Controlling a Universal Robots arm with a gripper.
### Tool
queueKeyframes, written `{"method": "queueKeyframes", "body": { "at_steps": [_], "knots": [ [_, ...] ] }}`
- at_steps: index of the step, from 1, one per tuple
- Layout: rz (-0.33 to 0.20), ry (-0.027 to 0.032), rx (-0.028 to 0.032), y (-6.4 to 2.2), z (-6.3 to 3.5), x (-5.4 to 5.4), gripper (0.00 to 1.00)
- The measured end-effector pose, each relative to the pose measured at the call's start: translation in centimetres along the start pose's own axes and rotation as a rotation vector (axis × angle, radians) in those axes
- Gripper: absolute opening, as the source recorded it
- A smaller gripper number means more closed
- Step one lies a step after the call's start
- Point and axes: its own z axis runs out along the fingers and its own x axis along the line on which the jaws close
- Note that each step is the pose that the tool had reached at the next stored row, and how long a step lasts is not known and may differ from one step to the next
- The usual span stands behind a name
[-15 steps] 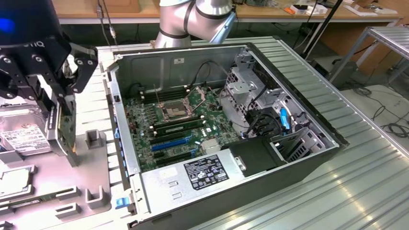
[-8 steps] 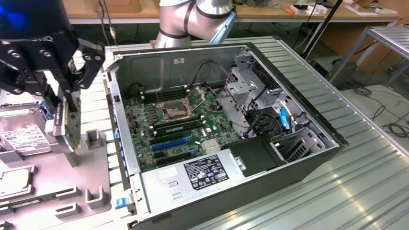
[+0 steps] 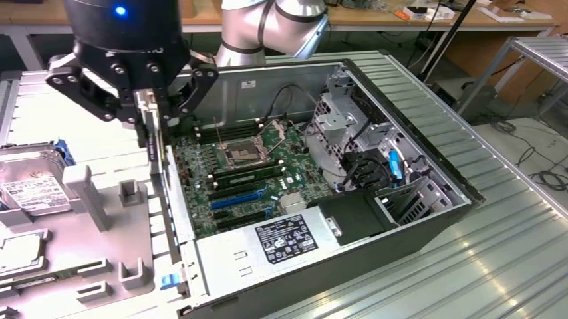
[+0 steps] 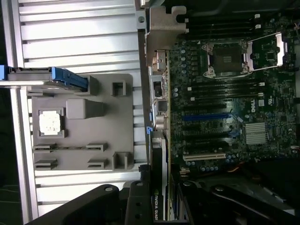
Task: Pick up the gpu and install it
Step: 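Pick up the gpu and move the gpu toward the slot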
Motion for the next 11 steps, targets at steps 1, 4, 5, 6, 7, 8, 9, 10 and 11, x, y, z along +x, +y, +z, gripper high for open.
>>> {"method": "queueKeyframes", "body": {
  "at_steps": [1,4,5,6,7,8,9,10,11],
  "knots": [
    [0.000,0.0000,-0.0001,0.02,0.01,-0.3,0.27],
    [-0.001,0.0000,0.0000,0.10,0.02,-1.3,0.27],
    [-0.001,0.0000,0.0000,0.13,0.02,-1.7,0.27],
    [-0.001,0.0001,0.0001,0.15,0.02,-2.0,0.27],
    [-0.001,0.0001,0.0000,0.17,0.02,-2.3,0.27],
    [-0.001,0.0001,0.0000,0.19,0.03,-2.6,0.27],
    [-0.002,0.0000,-0.0001,0.21,0.03,-2.9,0.27],
    [-0.002,0.0000,-0.0001,0.23,0.04,-3.2,0.27],
    [-0.002,0.0001,0.0000,0.26,0.04,-3.6,0.27]
  ]
}}
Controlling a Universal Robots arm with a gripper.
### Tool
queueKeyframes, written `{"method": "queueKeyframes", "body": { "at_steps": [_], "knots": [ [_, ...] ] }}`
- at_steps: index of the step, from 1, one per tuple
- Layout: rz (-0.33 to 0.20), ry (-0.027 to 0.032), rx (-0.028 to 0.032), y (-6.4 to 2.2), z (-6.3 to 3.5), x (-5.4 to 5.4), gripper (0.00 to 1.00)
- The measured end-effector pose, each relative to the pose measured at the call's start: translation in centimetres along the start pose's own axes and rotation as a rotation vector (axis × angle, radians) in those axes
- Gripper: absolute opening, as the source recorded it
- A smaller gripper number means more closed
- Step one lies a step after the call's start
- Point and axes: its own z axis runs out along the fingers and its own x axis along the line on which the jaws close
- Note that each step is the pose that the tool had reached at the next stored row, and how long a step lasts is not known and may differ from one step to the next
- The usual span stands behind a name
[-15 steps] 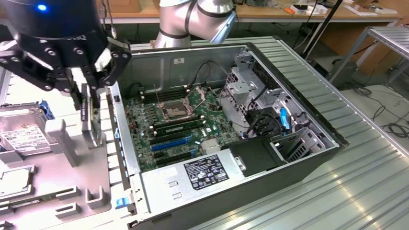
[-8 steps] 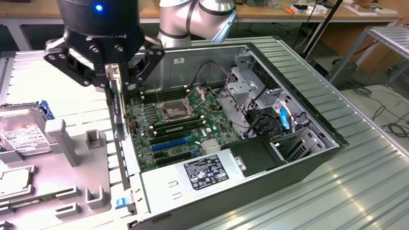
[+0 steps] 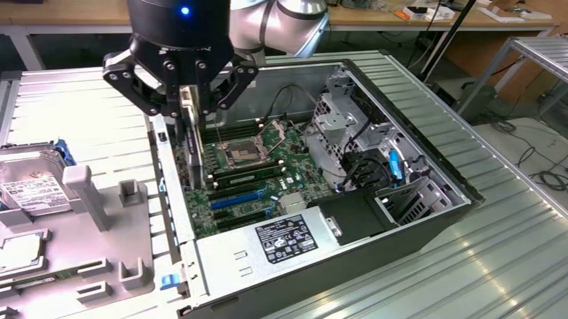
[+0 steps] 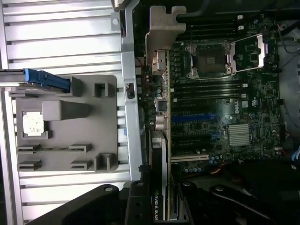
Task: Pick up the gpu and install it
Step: 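Pick up the gpu and move the gpu toward the slot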
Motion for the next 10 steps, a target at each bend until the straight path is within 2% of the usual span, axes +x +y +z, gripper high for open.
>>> {"method": "queueKeyframes", "body": {
  "at_steps": [3,10],
  "knots": [
    [-0.001,-0.0001,0.0000,0.06,0.01,-0.9,0.27],
    [-0.004,0.0001,0.0000,0.28,0.04,-4.0,0.27]
  ]
}}
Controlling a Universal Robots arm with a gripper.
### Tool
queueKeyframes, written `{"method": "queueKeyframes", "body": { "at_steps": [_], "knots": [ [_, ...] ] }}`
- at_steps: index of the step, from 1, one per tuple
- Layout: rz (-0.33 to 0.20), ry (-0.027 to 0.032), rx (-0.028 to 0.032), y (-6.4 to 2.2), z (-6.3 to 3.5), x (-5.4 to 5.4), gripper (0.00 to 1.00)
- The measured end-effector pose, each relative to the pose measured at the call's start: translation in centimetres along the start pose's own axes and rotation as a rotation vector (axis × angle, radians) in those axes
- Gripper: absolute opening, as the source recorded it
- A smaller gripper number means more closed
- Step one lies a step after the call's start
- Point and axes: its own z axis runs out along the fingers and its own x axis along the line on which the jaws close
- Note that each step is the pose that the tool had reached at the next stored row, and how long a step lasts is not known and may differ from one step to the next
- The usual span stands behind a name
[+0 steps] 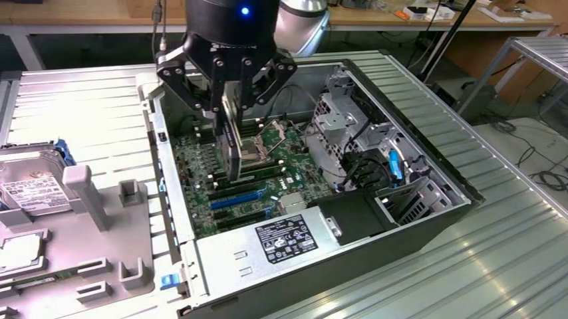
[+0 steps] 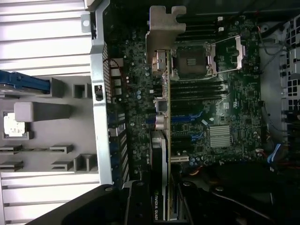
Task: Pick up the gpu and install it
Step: 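Pick up the gpu and move the gpu toward the slot, then insert the gpu into the slot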
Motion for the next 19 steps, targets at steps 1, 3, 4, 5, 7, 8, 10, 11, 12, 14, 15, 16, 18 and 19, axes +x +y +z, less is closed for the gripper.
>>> {"method": "queueKeyframes", "body": {
  "at_steps": [1,3,4,5,7,8,10,11,12,14,15,16,18,19],
  "knots": [
    [-0.001,0.0000,0.0000,0.03,0.00,-0.5,0.27],
    [-0.002,0.0000,-0.0001,0.08,0.01,-1.2,0.27],
    [-0.003,0.0001,-0.0001,0.13,0.02,-2.0,0.27],
    [-0.005,0.0002,0.0000,0.17,0.03,-2.6,0.27],
    [-0.005,0.0001,-0.0001,0.18,0.03,-2.8,0.27],
    [-0.005,0.0002,0.0001,0.18,0.02,-2.8,0.27],
    [-0.005,0.0001,-0.0001,0.16,0.03,-2.8,0.27],
    [-0.005,0.0001,0.0000,0.16,0.03,-2.8,0.27],
    [-0.005,0.0001,0.0000,0.16,0.03,-2.8,0.27],
    [-0.005,0.0002,0.0000,0.15,0.03,-2.8,0.27],
    [-0.005,0.0002,0.0000,0.14,0.03,-2.8,0.27],
    [-0.005,0.0001,0.0000,0.14,0.03,-2.8,0.27],
    [-0.005,0.0002,-0.0001,0.14,0.03,-2.8,0.27],
    [-0.005,0.0001,-0.0001,0.16,0.03,-2.8,0.27]
  ]
}}
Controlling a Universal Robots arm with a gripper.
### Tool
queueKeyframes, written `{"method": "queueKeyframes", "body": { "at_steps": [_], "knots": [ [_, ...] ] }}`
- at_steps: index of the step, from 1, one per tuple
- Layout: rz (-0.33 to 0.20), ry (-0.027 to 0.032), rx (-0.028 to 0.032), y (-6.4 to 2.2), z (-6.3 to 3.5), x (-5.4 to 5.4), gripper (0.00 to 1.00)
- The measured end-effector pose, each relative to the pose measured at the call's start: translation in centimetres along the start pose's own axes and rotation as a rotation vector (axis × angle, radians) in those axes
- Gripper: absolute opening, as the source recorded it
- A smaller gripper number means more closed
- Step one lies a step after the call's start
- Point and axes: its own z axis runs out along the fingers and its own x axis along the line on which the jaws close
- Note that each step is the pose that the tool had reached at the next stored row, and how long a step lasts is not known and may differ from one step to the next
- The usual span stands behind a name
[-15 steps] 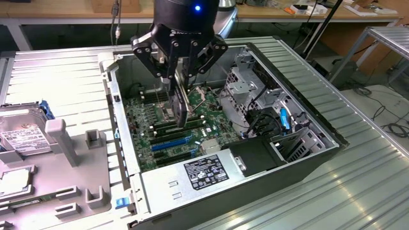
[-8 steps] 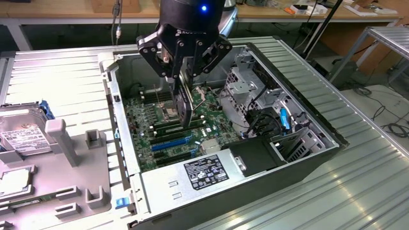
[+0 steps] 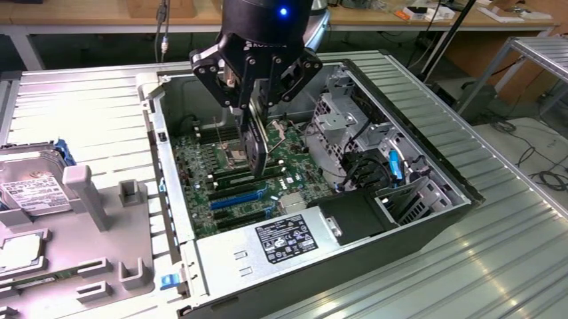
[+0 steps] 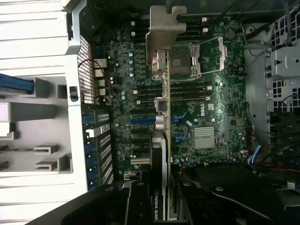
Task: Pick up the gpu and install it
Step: 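Insert the gpu into the slot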
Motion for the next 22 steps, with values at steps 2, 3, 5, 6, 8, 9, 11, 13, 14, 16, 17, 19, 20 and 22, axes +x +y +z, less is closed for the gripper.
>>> {"method": "queueKeyframes", "body": {
  "at_steps": [2,3,5,6,8,9,11,13,14,16,17,19,20,22],
  "knots": [
    [-0.004,0.0002,0.0001,0.03,0.00,-0.2,0.27],
    [-0.009,0.0004,-0.0001,0.06,0.01,-0.8,0.27],
    [-0.017,0.0006,0.0000,0.13,0.04,-2.0,0.27],
    [-0.022,0.0007,-0.0002,0.18,0.11,-2.8,0.27],
    [-0.030,0.0009,-0.0003,0.25,0.20,-3.8,0.27],
    [-0.032,0.0010,-0.0003,0.27,0.21,-4.1,0.27],
    [-0.036,0.0011,-0.0002,0.33,0.23,-4.7,0.27],
    [-0.036,0.0011,-0.0003,0.35,0.23,-4.8,0.27],
    [-0.043,0.0013,0.0003,0.44,0.23,-4.8,0.27],
    [-0.094,0.0027,0.0001,0.60,0.27,-4.8,0.27],
    [-0.103,0.0030,0.0000,0.63,0.29,-4.8,0.27],
    [-0.128,0.0037,-0.0002,0.69,0.34,-4.9,0.27],
    [-0.146,0.0041,-0.0005,0.71,0.41,-5.0,0.27],
    [-0.173,0.0050,-0.0006,0.73,0.47,-5.0,0.27]
  ]
}}
